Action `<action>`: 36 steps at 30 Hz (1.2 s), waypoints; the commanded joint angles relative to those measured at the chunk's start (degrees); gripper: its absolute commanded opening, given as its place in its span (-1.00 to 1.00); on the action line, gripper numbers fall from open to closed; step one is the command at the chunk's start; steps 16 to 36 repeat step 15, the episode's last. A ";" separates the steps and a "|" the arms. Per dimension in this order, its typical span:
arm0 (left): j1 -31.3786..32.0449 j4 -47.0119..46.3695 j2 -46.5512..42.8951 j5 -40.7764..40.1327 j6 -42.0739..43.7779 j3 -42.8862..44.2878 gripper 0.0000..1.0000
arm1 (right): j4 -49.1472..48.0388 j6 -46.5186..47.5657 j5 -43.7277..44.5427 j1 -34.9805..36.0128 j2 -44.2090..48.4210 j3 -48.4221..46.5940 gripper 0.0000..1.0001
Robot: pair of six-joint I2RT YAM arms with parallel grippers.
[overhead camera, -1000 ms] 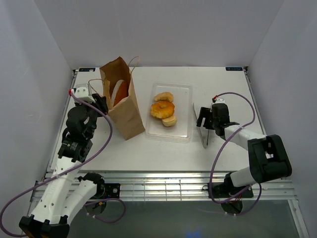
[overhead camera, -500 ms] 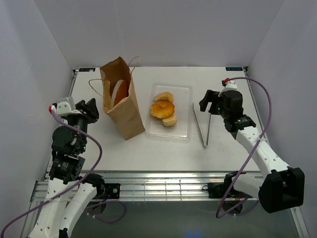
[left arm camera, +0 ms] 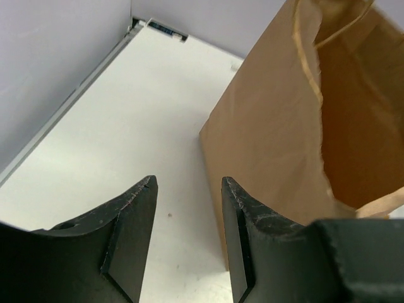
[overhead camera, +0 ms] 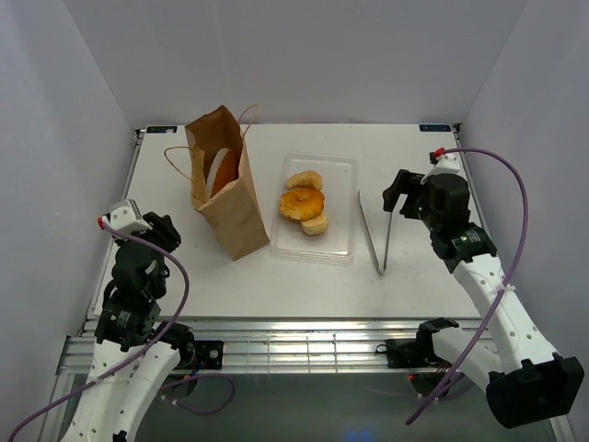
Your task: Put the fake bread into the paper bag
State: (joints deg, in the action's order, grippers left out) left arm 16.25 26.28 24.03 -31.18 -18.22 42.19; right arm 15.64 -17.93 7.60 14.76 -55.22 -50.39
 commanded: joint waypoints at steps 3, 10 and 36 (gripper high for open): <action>0.18 2.64 -0.65 -2.04 -3.49 -2.20 0.11 | 1.59 1.06 1.63 0.53 5.03 -0.24 0.80; 0.18 -0.35 1.63 1.03 -2.18 -3.87 0.12 | -0.08 2.02 1.81 0.79 7.67 2.75 0.80; 0.18 -1.23 1.90 1.74 -1.21 -4.31 0.12 | -1.92 1.59 2.51 0.79 8.29 5.21 0.80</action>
